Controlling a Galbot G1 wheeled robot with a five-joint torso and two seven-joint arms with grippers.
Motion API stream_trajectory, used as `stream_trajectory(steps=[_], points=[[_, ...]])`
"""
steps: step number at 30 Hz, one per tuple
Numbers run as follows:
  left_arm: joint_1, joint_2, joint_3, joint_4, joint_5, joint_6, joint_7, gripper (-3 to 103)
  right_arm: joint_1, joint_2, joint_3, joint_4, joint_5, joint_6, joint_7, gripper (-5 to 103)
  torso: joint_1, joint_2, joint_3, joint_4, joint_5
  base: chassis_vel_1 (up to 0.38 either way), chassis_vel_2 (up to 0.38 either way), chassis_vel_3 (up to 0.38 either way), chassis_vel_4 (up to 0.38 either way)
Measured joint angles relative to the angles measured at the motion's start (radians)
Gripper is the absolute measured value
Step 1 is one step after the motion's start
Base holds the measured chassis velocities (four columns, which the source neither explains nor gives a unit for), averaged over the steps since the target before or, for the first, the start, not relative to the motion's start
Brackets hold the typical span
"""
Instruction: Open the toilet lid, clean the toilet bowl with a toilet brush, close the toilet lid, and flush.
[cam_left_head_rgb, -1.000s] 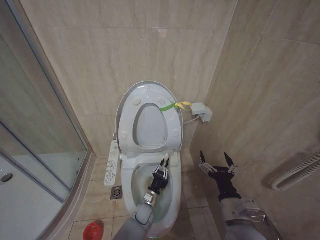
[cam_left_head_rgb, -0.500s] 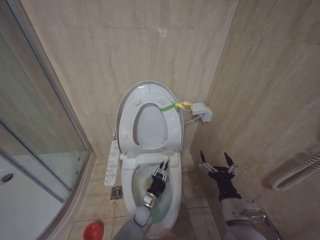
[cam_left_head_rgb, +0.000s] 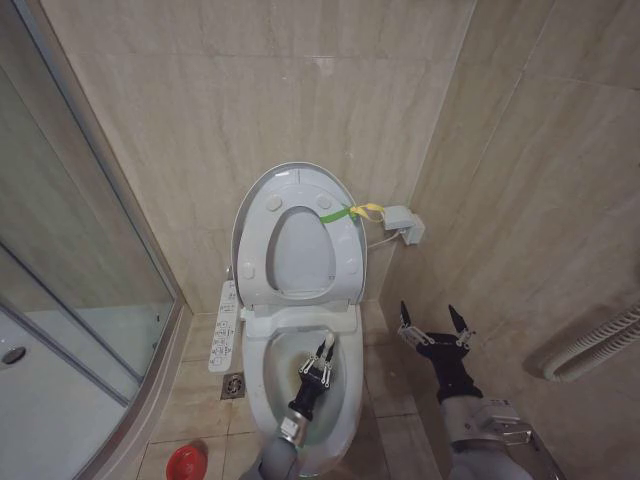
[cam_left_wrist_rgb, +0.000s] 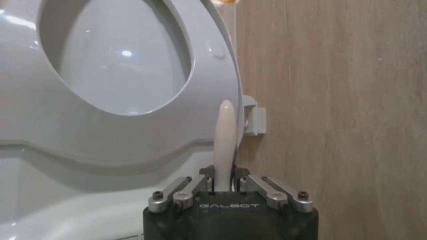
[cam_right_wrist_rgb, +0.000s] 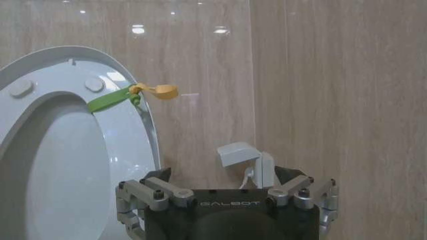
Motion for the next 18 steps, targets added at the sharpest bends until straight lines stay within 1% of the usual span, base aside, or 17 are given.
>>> stream_trajectory(steps=[5,9,11,14,15,18], points=[[0.046,0.015,-0.001,-0.044,-0.001,0.012,-0.003,18,0.0,0.0,0.0,0.0,0.0,0.0,0.0,100,0.0,0.0,0.0,0.0,0.0,0.0,0.0,0.0,0.0],[0.069,0.022,-0.003,-0.042,-0.001,0.009,0.0,18,0.0,0.0,0.0,0.0,0.0,0.0,0.0,100,0.0,0.0,0.0,0.0001,0.0,0.0,0.0,0.0,0.0],[0.066,0.019,-0.005,-0.03,-0.001,0.006,0.001,18,0.0,0.0,0.0,0.0,0.0,0.0,0.0,100,0.0,0.0,0.0,0.0001,0.0,0.0,0.0,0.0,0.0],[0.037,0.005,-0.011,0.0,0.001,-0.001,0.002,18,0.0,0.0,0.0,0.0,0.0,0.0,0.0,100,0.0,0.0,0.0,0.0001,0.0001,0.0,0.0,0.0,0.0],[0.019,-0.003,-0.011,0.007,0.001,0.0,0.002,18,0.0,0.0,0.0,0.0,0.0,0.0,0.0,100,0.0,0.0,0.0,-0.0002,0.0,0.0,0.0,0.0,0.0],[-0.021,-0.004,0.012,0.017,0.002,0.001,0.008,18,0.0,0.0,0.0,0.0,0.0,0.0,0.0,100,0.0,0.0,0.0,-0.0002,0.0,0.0,0.0,0.0,0.0]])
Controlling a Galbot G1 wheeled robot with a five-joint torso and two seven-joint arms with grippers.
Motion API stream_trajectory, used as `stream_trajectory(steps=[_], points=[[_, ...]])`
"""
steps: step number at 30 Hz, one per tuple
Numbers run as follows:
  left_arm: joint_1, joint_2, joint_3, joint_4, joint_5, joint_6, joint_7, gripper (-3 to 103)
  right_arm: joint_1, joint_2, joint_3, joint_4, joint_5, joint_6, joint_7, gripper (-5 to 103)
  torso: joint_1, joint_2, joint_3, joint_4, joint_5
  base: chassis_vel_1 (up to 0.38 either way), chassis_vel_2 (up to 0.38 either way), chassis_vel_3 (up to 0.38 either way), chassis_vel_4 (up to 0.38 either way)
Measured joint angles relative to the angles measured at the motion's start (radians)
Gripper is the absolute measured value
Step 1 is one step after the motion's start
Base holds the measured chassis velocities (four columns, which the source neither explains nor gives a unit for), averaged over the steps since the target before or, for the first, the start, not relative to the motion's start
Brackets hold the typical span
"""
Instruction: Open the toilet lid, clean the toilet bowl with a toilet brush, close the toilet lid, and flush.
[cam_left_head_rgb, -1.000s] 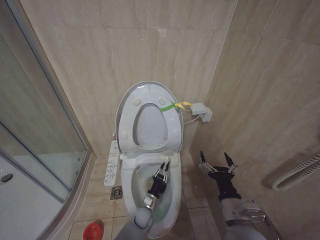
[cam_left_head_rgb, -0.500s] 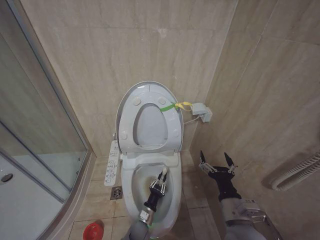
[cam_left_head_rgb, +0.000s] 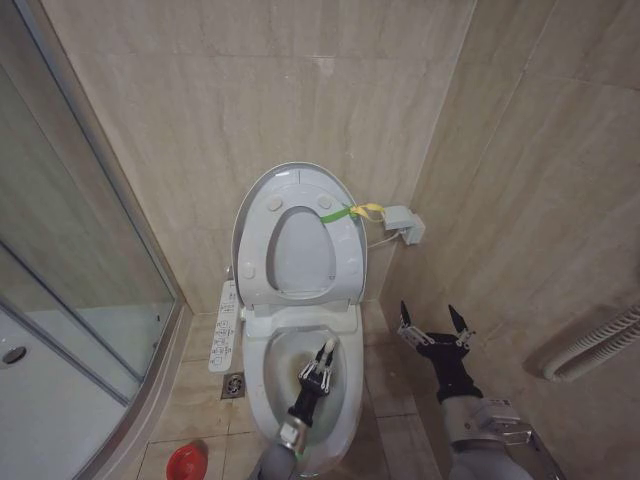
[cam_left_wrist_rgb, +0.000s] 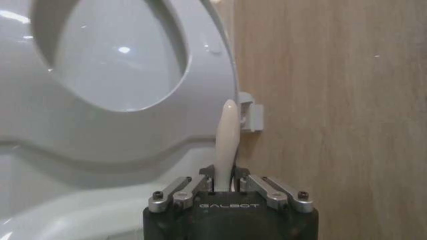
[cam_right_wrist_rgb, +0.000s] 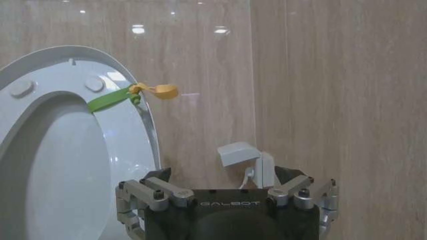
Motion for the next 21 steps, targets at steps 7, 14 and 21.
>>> stream_trajectory(steps=[7,14,21], points=[[-0.076,-0.017,0.019,0.025,-0.015,0.0,0.007,18,0.0,0.0,0.0,0.0,0.0,0.0,0.0,100,0.0,0.0,0.0,-0.0001,-0.0001,0.0,0.0,0.0,0.0],[-0.139,-0.007,0.04,0.044,-0.031,0.003,0.011,18,0.0,0.0,0.0,0.0,0.0,0.0,0.0,100,0.0,0.0,0.0,0.0002,0.0,0.0,0.0,0.0,0.0],[-0.153,-0.025,0.033,0.098,-0.037,-0.007,0.024,18,0.0,0.0,0.0,0.0,0.0,0.0,0.0,100,0.0,0.0,0.0,0.0002,0.0,0.0,0.0,0.0,0.0]])
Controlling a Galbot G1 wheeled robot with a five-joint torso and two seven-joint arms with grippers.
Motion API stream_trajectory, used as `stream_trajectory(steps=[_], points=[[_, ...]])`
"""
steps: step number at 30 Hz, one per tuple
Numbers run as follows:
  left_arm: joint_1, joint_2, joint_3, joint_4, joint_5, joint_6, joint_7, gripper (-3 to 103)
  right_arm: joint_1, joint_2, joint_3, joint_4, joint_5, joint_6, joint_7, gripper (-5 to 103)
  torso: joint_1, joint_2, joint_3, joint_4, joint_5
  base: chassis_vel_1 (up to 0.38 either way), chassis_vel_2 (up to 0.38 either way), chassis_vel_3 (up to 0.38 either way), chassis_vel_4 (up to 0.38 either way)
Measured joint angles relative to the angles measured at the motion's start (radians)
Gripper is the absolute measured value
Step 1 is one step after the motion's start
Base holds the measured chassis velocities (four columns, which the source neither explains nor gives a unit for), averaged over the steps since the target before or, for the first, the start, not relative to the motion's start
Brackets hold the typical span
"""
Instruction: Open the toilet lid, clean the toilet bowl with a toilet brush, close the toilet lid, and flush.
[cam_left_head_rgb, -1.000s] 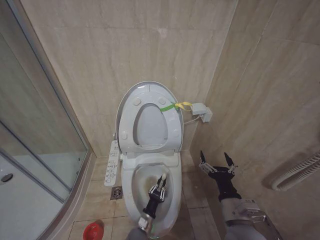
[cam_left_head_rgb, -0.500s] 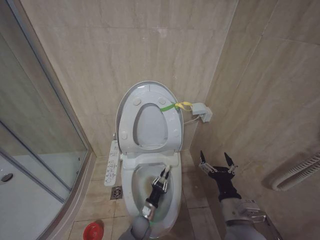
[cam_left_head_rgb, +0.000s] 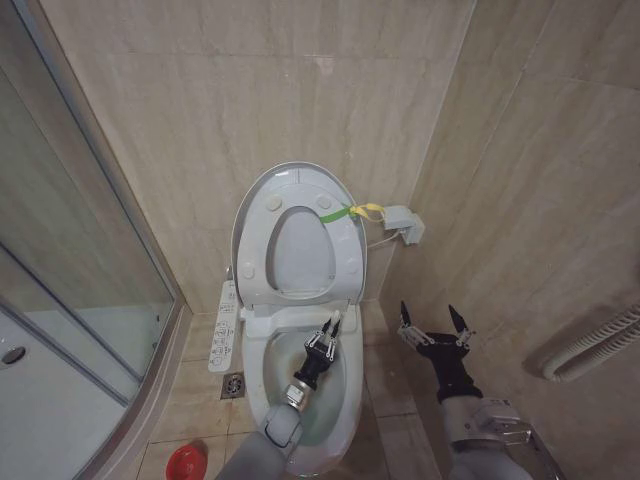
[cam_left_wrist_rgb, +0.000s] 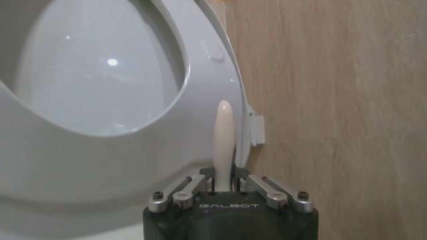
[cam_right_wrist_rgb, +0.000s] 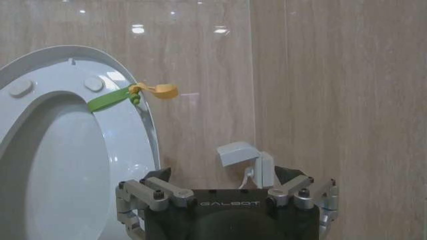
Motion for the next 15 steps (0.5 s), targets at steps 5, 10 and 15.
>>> stream_trajectory(steps=[5,10,15], points=[[0.011,-0.016,-0.004,0.036,-0.016,-0.003,0.01,18,0.0,0.0,0.0,0.0,0.0,0.0,0.0,100,0.0,0.0,0.0,0.0,0.0,0.0,0.0,0.0,0.0],[0.014,-0.013,-0.006,0.025,-0.018,-0.004,0.015,18,0.0,0.0,0.0,0.0,0.0,0.0,0.0,100,0.0,0.0,0.0,0.0001,0.0,0.0,0.0,0.0,0.0],[0.012,-0.008,0.011,-0.059,-0.047,0.01,0.001,18,0.0,0.0,0.0,0.0,0.0,0.0,0.0,100,0.0,0.0,0.0,-0.0003,-0.0001,0.0,0.0,0.0,0.0]])
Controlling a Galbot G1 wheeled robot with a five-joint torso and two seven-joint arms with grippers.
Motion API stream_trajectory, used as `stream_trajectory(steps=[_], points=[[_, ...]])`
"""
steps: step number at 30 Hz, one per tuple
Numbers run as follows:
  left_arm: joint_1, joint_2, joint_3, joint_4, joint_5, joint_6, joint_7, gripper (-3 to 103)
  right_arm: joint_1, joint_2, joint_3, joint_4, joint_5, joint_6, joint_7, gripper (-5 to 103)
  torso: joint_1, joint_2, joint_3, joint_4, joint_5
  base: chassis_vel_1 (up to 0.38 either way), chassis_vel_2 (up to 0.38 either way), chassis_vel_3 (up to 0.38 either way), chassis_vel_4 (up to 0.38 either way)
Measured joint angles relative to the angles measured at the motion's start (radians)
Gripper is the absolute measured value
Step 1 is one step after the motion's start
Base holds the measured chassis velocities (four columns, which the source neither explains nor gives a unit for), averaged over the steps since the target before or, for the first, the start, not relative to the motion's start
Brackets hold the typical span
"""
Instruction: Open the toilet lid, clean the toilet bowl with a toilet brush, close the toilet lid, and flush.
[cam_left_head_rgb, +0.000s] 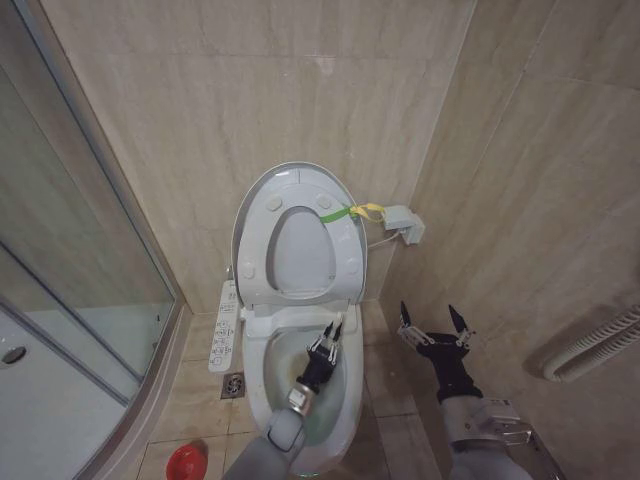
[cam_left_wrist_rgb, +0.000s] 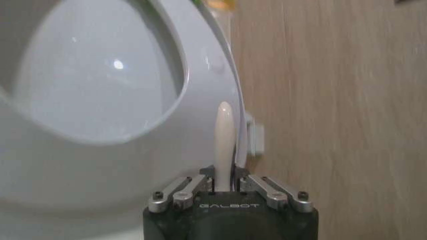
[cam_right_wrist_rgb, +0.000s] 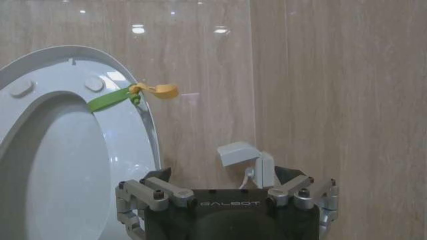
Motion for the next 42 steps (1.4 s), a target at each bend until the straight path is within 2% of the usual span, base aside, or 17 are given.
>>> stream_trajectory(steps=[4,10,16,25,34,37,39,42], points=[[0.004,-0.007,0.003,-0.012,-0.011,0.005,-0.005,18,0.0,0.0,0.0,0.0,0.0,0.0,0.0,100,0.0,0.0,0.0,0.0001,0.0,0.0,0.0,0.0,0.0],[0.01,-0.009,-0.006,0.045,-0.003,-0.002,0.0,18,0.0,0.0,0.0,0.0,0.0,0.0,0.0,100,0.0,0.0,0.0,0.0003,0.0,0.0,0.0,0.0,0.0],[0.007,0.002,-0.035,0.089,0.053,0.002,0.001,18,0.0,0.0,0.0,0.0,0.0,0.0,0.0,100,0.0,0.0,0.0,0.0004,0.0001,0.0,0.0,0.0,0.0],[-0.005,-0.016,-0.002,0.023,-0.006,0.005,-0.006,18,0.0,0.0,0.0,0.0,0.0,0.0,0.0,100,0.0,0.0,0.0,0.0,0.0,0.0,0.0,0.0,0.0],[-0.012,-0.014,-0.04,0.123,0.036,-0.008,0.004,18,0.0,0.0,0.0,0.0,0.0,0.0,0.0,100,0.0,0.0,0.0,0.0002,0.0001,0.0,0.0,0.0,0.0],[-0.016,-0.005,-0.048,0.12,0.037,-0.007,0.004,18,0.0,0.0,0.0,0.0,0.0,0.0,0.0,100,0.0,0.0,0.0,0.0,0.0,0.0,0.0,0.0,0.0],[-0.016,-0.002,-0.046,0.089,0.026,-0.005,0.002,18,0.0,0.0,0.0,0.0,0.0,0.0,0.0,100,0.0,0.0,0.0,0.0008,0.0001,0.0,0.0,0.0,0.0],[-0.014,-0.006,-0.03,0.05,0.0,-0.005,0.0,18,0.0,0.0,0.0,0.0,0.0,0.0,0.0,100,0.0,0.0,0.0,0.0003,0.0001,0.0,0.0,0.0,0.0]])
